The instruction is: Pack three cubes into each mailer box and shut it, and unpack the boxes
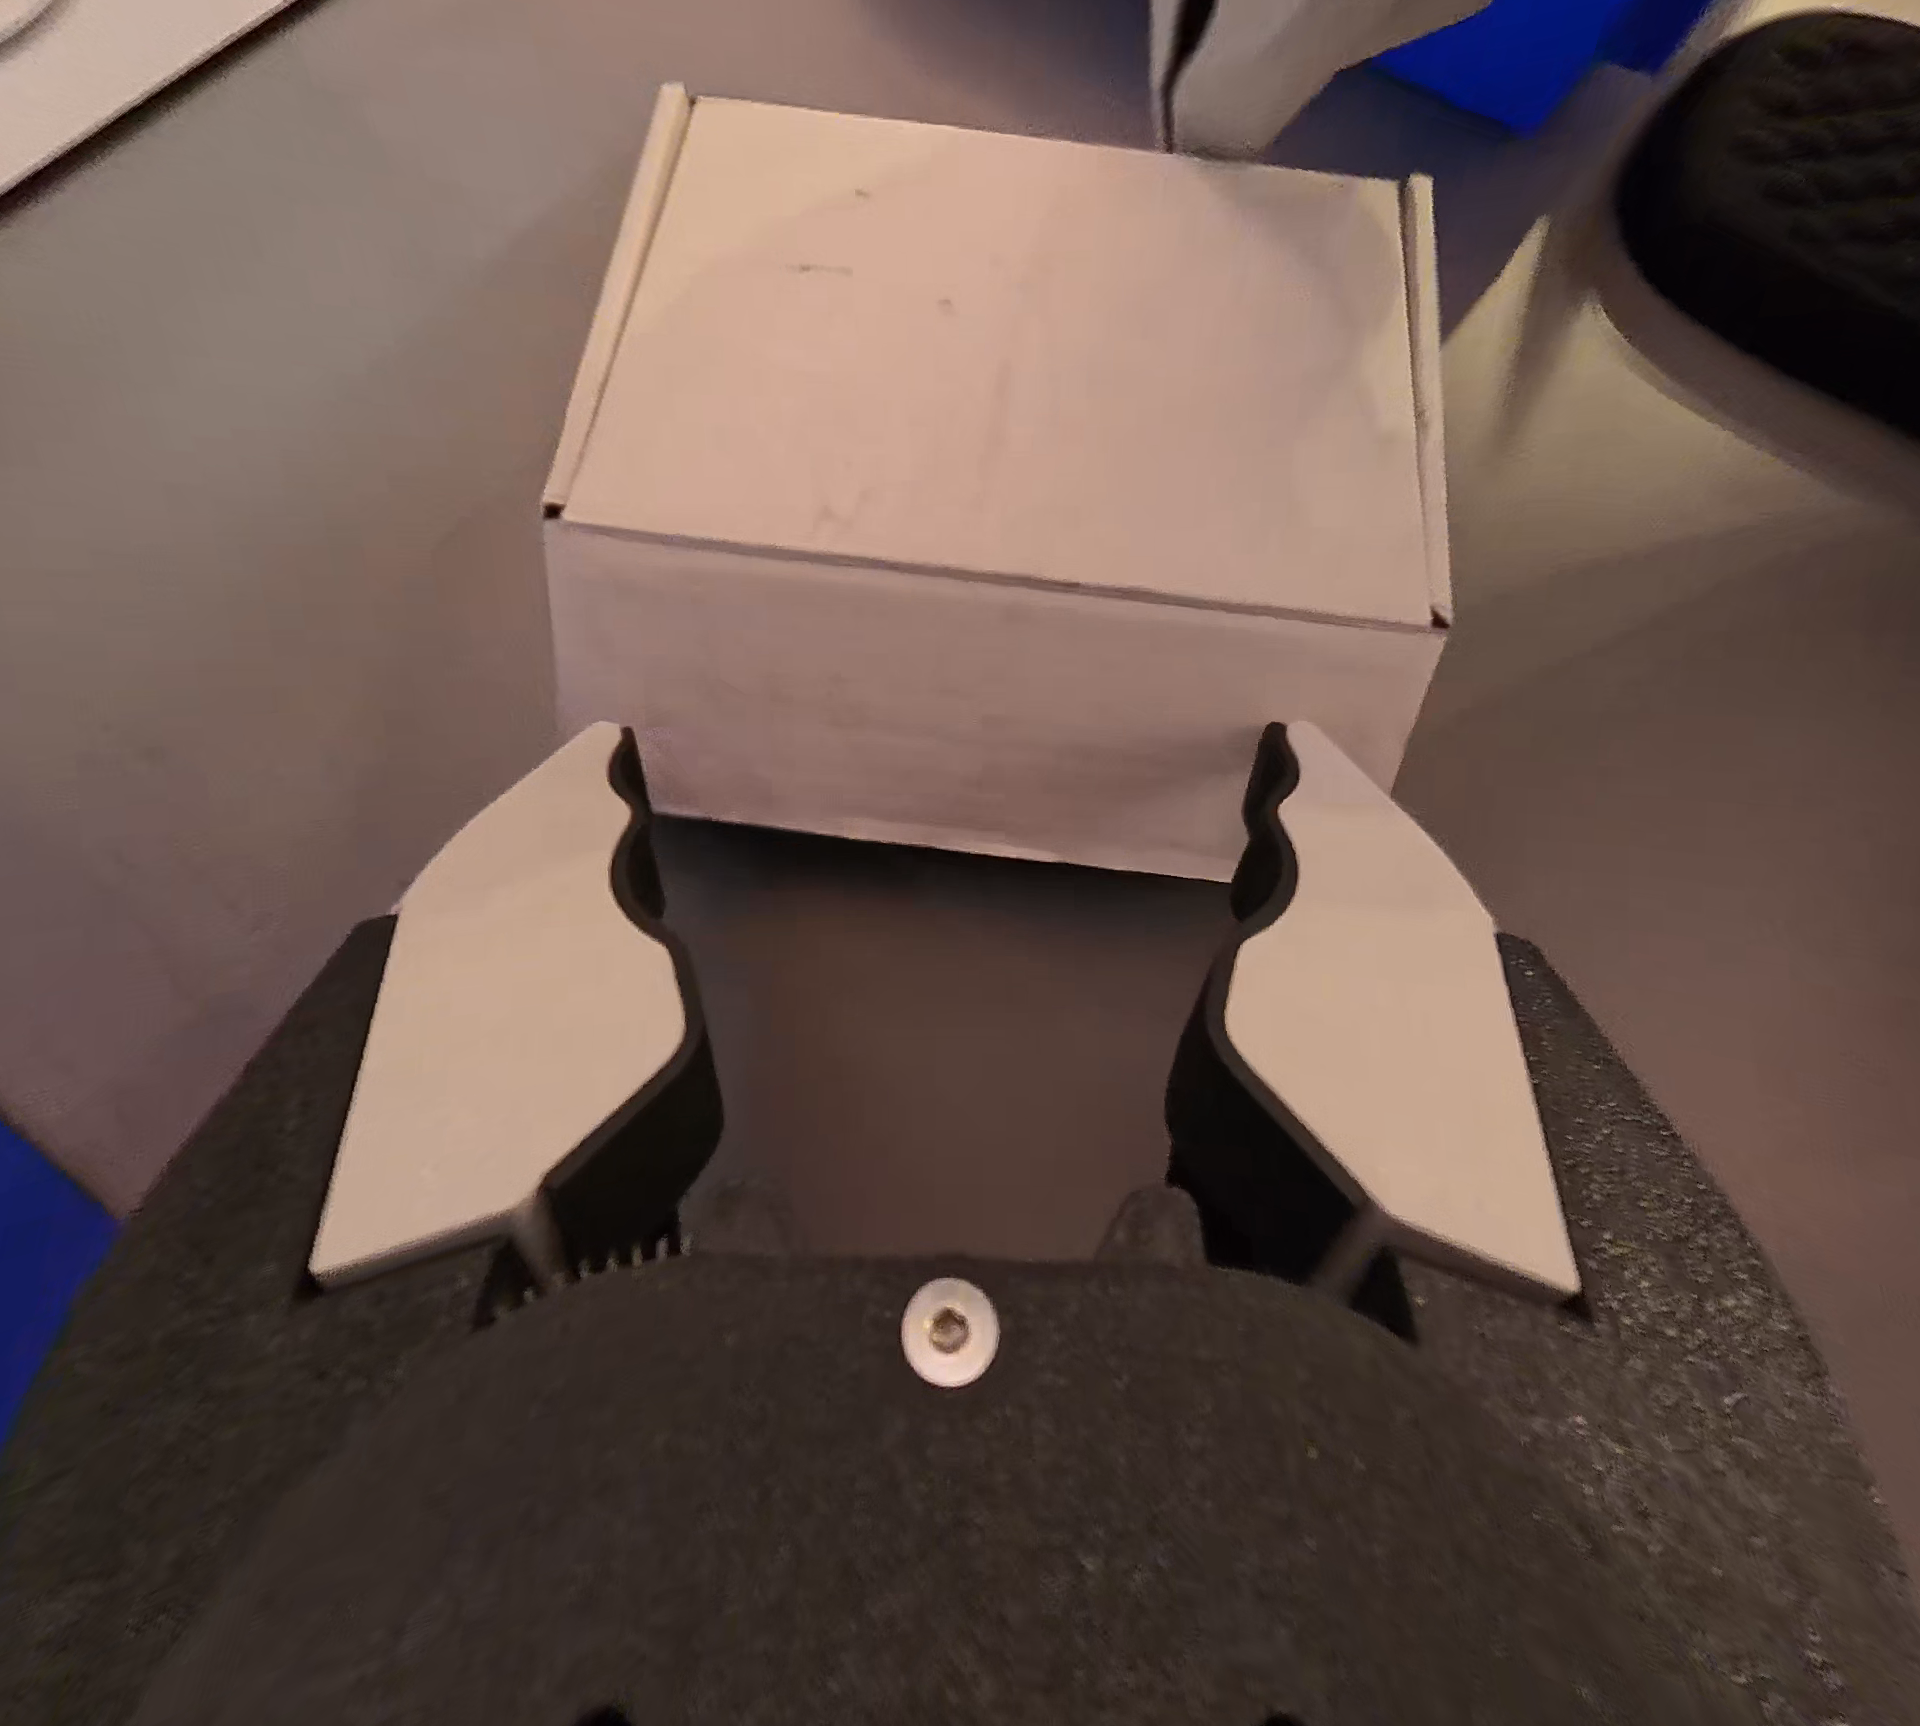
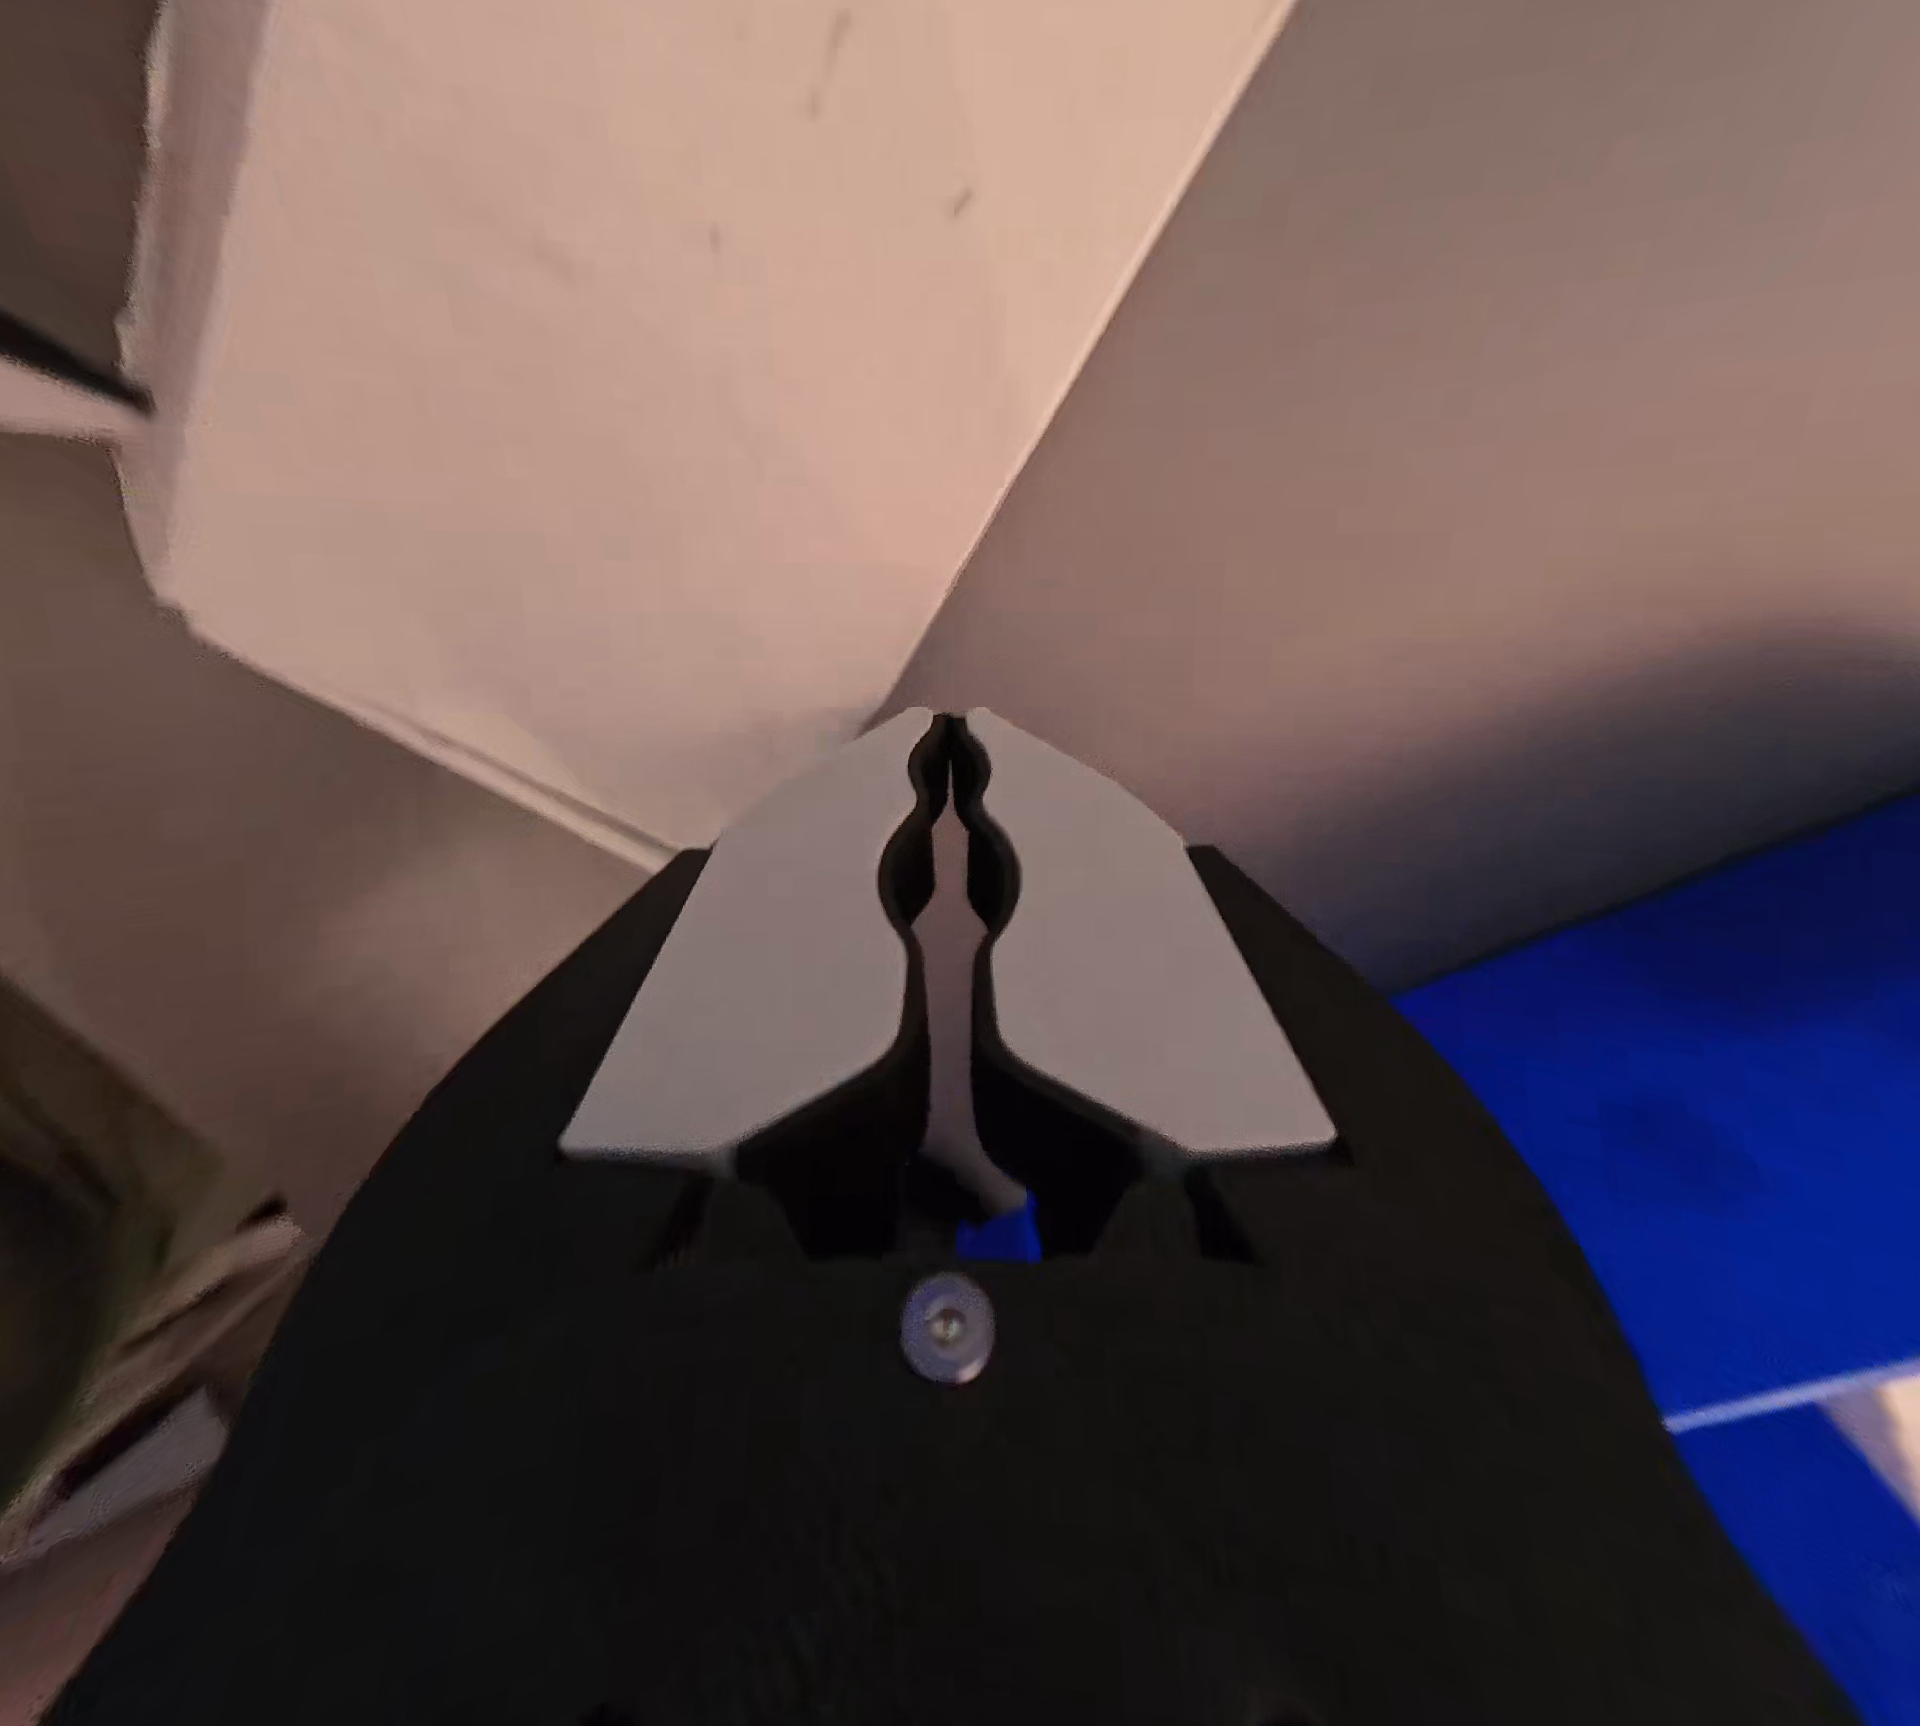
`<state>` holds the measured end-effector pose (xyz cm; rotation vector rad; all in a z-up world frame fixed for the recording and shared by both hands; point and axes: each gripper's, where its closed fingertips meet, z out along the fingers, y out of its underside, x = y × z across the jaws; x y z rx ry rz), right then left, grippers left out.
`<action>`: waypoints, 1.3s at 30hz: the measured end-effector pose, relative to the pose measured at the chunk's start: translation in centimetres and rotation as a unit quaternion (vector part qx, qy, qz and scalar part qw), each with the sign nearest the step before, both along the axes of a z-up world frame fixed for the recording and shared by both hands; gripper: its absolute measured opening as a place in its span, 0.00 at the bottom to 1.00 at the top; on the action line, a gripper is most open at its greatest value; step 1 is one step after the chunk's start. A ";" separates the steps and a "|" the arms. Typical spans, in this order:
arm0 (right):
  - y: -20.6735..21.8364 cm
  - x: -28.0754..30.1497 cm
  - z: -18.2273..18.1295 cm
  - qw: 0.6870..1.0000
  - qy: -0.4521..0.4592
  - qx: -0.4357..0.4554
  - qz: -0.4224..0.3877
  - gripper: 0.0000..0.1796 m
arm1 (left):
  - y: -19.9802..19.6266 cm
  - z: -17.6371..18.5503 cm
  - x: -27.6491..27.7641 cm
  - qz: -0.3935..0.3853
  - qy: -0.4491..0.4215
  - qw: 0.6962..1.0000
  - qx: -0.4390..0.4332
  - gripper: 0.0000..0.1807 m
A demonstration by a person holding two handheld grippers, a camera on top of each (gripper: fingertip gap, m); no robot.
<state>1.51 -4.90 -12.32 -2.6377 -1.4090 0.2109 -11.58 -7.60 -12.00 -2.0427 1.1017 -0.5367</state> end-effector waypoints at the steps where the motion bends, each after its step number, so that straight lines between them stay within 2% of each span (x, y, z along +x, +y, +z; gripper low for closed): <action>1: -1.0 0.5 -0.5 1.000 -0.017 -0.014 0.005 0.01 | -0.3 0.0 -0.2 -0.008 0.009 1.000 0.007 0.60; 4: -1.9 1.2 -2.0 0.999 -0.035 0.013 0.010 0.01 | -0.5 0.0 -0.8 -0.024 0.029 0.999 0.027 0.58; 7: -2.0 1.2 -3.2 1.000 -0.006 0.024 0.001 0.01 | -0.6 0.0 -0.9 -0.034 0.030 0.999 0.029 0.56; 11: -0.7 0.9 -2.3 0.995 0.002 0.103 -0.008 0.01 | -1.0 -1.2 -1.1 -0.051 0.051 0.997 0.004 0.62; 13: -0.7 0.5 -1.8 0.994 0.005 0.110 -0.005 0.01 | -1.0 -1.3 -1.2 -0.057 0.059 0.997 0.012 0.62; 17: -2.1 0.1 -1.9 0.994 0.013 0.091 0.053 0.00 | -0.8 -1.5 -1.5 -0.062 0.067 0.996 0.018 0.63; 21: -3.4 0.6 -3.0 0.986 -0.026 0.101 0.128 0.01 | -1.3 -1.1 -1.2 -0.083 0.052 0.995 0.022 0.56; 25: -3.9 0.1 -3.2 0.979 -0.014 0.119 0.166 0.00 | -1.8 -1.0 -0.9 -0.106 0.055 0.992 0.046 0.49; 28: -4.8 -0.3 -3.6 0.970 -0.006 0.120 0.212 0.00 | -3.3 -1.2 -0.4 -0.146 0.052 0.987 0.033 0.52; 31: -6.3 -0.8 -3.6 0.968 0.015 0.094 0.232 0.00 | -4.7 -1.7 -0.1 -0.175 0.062 0.983 0.008 0.63; 39: -5.3 -0.8 -3.3 0.963 -0.009 0.135 0.235 0.11 | -4.9 -2.0 -0.5 -0.173 0.081 0.982 0.000 0.64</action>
